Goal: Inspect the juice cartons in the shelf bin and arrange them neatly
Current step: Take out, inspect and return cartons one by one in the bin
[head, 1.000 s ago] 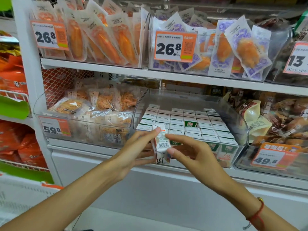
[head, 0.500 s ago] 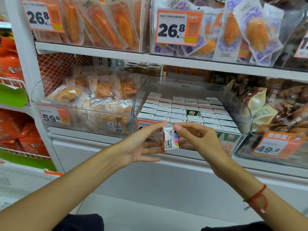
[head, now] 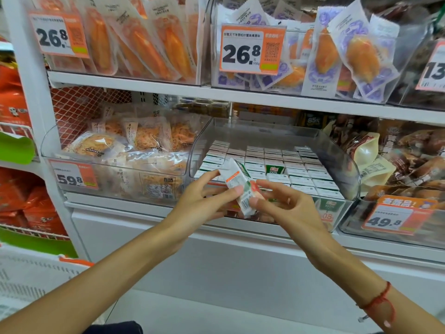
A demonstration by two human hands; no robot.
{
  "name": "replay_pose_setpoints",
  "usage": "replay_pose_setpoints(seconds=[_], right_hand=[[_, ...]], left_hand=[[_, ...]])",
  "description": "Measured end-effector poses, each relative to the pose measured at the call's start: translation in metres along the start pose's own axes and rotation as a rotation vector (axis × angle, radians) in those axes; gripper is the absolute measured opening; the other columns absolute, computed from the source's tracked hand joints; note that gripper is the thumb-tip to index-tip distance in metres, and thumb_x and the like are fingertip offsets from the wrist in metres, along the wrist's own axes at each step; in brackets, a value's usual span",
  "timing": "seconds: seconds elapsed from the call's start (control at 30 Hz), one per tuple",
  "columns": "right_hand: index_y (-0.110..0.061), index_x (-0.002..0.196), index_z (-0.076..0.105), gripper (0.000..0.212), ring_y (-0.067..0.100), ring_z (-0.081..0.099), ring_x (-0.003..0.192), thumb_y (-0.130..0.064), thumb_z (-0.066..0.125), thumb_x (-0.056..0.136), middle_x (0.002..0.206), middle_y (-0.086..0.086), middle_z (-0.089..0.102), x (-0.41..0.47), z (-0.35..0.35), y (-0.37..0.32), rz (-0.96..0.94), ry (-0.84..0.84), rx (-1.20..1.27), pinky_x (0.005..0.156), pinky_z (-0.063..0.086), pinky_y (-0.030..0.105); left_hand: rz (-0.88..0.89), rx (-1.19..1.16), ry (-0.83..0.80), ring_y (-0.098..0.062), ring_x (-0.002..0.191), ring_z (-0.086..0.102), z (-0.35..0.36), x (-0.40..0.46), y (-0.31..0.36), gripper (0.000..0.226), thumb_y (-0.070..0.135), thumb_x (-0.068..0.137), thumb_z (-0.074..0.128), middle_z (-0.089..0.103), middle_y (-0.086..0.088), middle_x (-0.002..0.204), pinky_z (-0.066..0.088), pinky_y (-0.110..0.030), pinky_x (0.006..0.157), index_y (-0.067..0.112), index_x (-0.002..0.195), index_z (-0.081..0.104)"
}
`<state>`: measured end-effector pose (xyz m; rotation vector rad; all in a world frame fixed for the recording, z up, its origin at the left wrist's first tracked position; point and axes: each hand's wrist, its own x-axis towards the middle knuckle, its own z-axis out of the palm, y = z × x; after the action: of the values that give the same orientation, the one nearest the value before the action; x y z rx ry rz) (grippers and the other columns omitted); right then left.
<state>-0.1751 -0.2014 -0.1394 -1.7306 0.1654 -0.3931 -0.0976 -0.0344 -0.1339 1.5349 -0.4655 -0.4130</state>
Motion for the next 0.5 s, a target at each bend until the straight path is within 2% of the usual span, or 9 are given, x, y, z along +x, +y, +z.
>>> replay_pose_setpoints(seconds=[0.07,0.17,0.27,0.33,0.4,0.43,0.5], right_hand=[[-0.03,0.116,0.068,0.049,0.005,0.07,0.084,-0.031,0.082,0.07,0.095,-0.014,0.073,-0.004,0.001,-0.002,-0.125,0.086,-0.162,0.074,0.059,0.023],[-0.028,0.128,0.062,0.065,0.006,0.066,0.093,-0.039,0.081,0.067,0.108,-0.014,0.067,-0.007,0.002,0.0,-0.264,0.145,-0.379,0.078,0.059,0.029],[-0.028,0.131,0.059,0.068,0.01,0.062,0.098,-0.037,0.084,0.068,0.112,-0.013,0.06,-0.006,0.003,0.003,-0.336,0.141,-0.461,0.082,0.058,0.035],[-0.036,0.128,0.058,0.069,0.007,0.061,0.099,-0.051,0.08,0.065,0.107,-0.017,0.057,-0.005,0.002,0.002,-0.351,0.081,-0.457,0.083,0.057,0.029],[-0.045,0.122,0.058,0.061,0.003,0.061,0.095,-0.057,0.073,0.064,0.103,-0.014,0.058,-0.003,0.0,0.001,-0.308,0.002,-0.349,0.079,0.055,0.019],[-0.044,0.12,0.061,0.056,0.002,0.062,0.091,-0.055,0.072,0.066,0.101,-0.012,0.059,-0.002,-0.002,0.001,-0.275,-0.036,-0.271,0.077,0.054,0.017],[-0.035,0.12,0.067,0.052,0.005,0.064,0.089,-0.051,0.07,0.07,0.097,-0.01,0.062,0.0,-0.006,0.002,-0.216,-0.081,-0.172,0.077,0.056,0.022]], left_hand=[[0.043,0.01,0.019,-0.01,0.098,0.071,0.0,-0.002,0.001,0.052,0.028,0.085,0.073,0.074,0.005,0.108,0.057,-0.032,0.089,0.033,0.133,0.055],[0.064,-0.068,0.063,-0.011,0.102,0.07,0.003,-0.003,-0.001,0.055,0.021,0.083,0.076,0.075,0.008,0.103,0.056,-0.032,0.091,0.034,0.133,0.055],[0.061,-0.168,0.078,-0.012,0.092,0.073,0.007,-0.001,0.0,0.051,0.018,0.085,0.074,0.077,0.006,0.097,0.06,-0.023,0.078,0.035,0.129,0.053],[0.069,-0.179,0.107,-0.013,0.086,0.075,0.006,-0.001,0.001,0.044,0.022,0.085,0.073,0.077,0.003,0.091,0.059,-0.02,0.068,0.036,0.122,0.056],[0.035,-0.208,0.121,-0.016,0.083,0.075,0.002,-0.002,0.002,0.035,0.025,0.086,0.073,0.078,0.0,0.089,0.058,-0.019,0.064,0.035,0.117,0.059],[-0.001,-0.229,0.111,-0.018,0.084,0.075,-0.001,-0.002,0.001,0.034,0.027,0.086,0.072,0.078,-0.002,0.091,0.059,-0.02,0.066,0.034,0.117,0.06],[-0.101,-0.273,0.06,-0.02,0.087,0.075,-0.005,-0.002,0.0,0.033,0.028,0.086,0.072,0.076,-0.006,0.101,0.061,-0.024,0.073,0.029,0.118,0.063]])
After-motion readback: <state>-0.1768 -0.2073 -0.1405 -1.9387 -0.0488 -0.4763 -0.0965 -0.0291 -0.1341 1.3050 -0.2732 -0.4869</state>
